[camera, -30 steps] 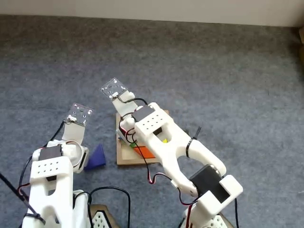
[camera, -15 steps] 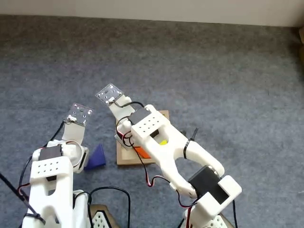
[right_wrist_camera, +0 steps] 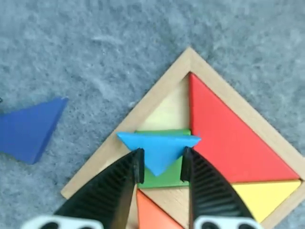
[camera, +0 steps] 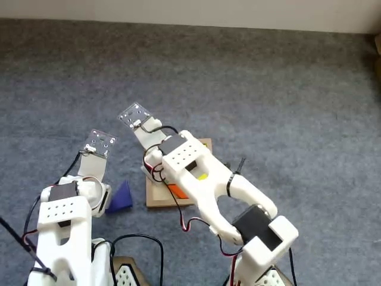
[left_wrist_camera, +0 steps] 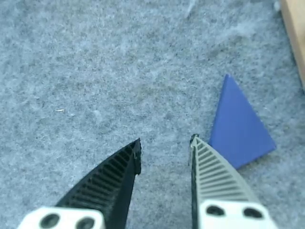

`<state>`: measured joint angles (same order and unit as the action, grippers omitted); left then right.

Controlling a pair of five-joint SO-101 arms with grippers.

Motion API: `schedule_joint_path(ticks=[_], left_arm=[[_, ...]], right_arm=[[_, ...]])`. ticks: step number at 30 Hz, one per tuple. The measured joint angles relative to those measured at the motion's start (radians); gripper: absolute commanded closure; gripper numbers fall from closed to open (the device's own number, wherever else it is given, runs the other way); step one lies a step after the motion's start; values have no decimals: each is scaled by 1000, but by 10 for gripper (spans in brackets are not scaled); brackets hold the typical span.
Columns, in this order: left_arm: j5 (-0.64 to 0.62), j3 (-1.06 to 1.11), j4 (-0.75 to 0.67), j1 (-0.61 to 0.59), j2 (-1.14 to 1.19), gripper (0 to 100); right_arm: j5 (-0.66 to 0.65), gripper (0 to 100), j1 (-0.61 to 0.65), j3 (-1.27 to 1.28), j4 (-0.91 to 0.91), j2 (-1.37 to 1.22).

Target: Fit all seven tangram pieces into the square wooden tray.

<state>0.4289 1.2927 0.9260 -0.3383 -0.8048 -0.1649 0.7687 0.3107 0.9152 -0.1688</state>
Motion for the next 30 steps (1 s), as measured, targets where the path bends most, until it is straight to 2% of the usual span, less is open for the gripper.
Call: schedule_joint_path(ticks=[7, 14, 21, 30], left_arm=[[0, 0, 0, 0, 0, 825], [0, 0, 0, 0, 0, 825], [0, 0, 0, 0, 0, 825], [0, 0, 0, 0, 0, 825]], right_arm=[[-2, 861, -21, -44, 3, -21], [-72, 861, -21, -46, 0, -25], [-80, 861, -23, -43, -101, -44], [-80, 861, -52, -43, -77, -38]])
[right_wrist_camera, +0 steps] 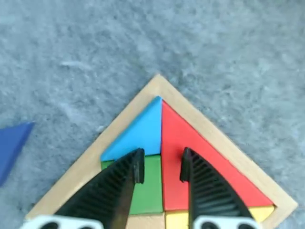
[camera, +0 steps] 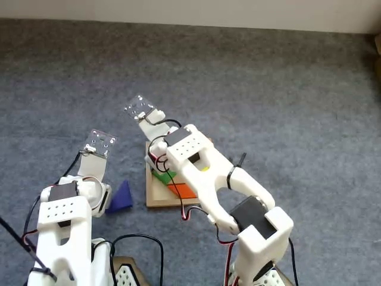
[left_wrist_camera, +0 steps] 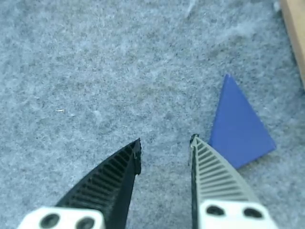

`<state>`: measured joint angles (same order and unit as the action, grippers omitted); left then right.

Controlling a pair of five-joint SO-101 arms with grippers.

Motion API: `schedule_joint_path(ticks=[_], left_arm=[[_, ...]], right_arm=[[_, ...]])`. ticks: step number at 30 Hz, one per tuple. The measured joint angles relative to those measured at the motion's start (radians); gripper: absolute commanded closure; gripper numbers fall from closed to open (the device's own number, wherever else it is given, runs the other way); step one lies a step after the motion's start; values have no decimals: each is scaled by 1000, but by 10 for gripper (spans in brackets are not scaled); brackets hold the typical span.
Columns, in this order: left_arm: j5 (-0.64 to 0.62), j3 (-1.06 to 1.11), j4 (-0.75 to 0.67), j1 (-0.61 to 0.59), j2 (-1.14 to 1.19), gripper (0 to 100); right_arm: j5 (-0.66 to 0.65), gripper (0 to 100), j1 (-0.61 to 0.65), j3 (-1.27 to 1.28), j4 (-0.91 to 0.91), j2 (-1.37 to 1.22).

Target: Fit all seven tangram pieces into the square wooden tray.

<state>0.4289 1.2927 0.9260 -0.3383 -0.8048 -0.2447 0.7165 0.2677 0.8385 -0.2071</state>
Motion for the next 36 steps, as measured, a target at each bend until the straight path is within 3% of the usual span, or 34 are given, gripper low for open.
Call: schedule_joint_path(ticks=[11, 17, 22, 27, 36], left_arm=[[0, 0, 0, 0, 0, 825], [0, 0, 0, 0, 0, 823], [0, 0, 0, 0, 0, 700], [0, -21, 8, 0, 0, 690], [0, -250, 255, 61, 0, 691]], right_arm=[[0, 861, -40, 123, 84, 292], [0, 861, -160, 330, 97, 571], [0, 861, -284, 535, 107, 796], [0, 861, -440, 733, 107, 1000], [0, 861, -647, 990, 107, 1275]])
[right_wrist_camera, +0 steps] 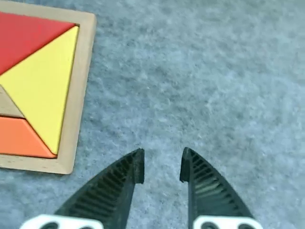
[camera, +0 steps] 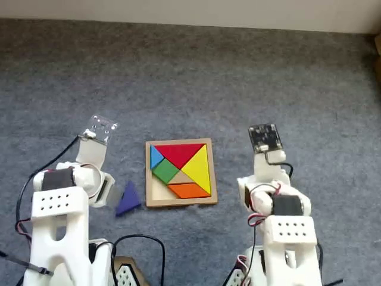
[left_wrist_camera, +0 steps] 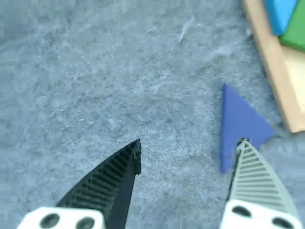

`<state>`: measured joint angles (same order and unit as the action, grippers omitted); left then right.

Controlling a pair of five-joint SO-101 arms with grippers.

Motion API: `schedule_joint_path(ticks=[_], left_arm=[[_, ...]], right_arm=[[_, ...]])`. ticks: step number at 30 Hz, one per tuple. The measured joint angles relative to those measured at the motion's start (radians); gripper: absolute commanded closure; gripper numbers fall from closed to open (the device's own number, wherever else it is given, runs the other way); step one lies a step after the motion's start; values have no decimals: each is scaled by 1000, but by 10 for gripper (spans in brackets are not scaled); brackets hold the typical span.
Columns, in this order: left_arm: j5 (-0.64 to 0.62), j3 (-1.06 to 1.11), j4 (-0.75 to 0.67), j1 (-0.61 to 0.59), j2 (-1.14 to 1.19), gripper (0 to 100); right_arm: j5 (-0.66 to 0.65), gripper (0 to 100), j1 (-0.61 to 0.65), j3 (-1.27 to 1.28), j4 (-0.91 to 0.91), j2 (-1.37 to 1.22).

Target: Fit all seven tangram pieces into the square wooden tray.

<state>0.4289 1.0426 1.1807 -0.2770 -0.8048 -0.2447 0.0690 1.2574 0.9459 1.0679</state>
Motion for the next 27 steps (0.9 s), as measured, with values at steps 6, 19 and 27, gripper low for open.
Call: schedule_joint_path(ticks=[6, 19, 27], left_arm=[[-31, -31, 83, 163, 0, 691], [-71, 132, -100, 272, 0, 691], [-71, 124, -195, 273, 189, 737]], right_arm=[[0, 861, -44, 124, 0, 137], [0, 859, -49, 374, 0, 400], [-2, 859, -49, 417, 0, 563]])
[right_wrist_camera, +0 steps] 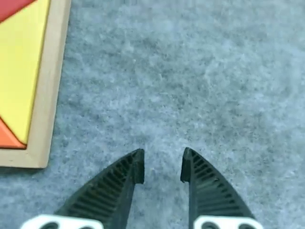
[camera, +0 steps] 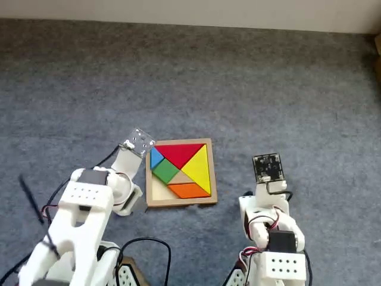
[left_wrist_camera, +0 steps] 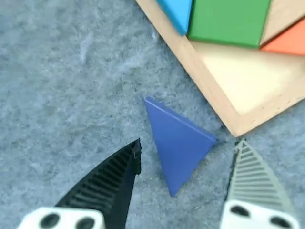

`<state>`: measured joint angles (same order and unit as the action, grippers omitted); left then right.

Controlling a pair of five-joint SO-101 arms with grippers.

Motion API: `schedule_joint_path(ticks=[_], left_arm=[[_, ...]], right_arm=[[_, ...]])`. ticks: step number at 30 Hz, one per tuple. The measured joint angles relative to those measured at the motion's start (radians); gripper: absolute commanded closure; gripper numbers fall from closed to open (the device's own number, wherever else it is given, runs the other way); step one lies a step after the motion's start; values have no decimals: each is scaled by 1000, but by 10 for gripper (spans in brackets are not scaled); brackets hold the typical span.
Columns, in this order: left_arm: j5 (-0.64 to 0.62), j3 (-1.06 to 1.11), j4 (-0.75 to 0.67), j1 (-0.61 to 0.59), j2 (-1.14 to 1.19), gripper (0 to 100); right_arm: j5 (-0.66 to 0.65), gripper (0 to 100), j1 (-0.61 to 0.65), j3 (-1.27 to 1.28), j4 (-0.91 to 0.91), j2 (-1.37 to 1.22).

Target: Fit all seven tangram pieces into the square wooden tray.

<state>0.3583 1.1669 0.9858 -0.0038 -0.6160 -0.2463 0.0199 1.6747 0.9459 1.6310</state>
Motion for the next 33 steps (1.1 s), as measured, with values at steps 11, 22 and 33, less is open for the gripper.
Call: schedule_joint_path(ticks=[11, 22, 33], left_arm=[[0, -290, 69, 2, 443, 807], [9, -322, 74, 5, 470, 812], [276, -382, 250, 5, 276, 812]], right_arm=[[-63, 859, 0, 2, 15, 94], [-64, 859, 0, 2, 15, 95], [-64, 859, 0, 2, 15, 95]])
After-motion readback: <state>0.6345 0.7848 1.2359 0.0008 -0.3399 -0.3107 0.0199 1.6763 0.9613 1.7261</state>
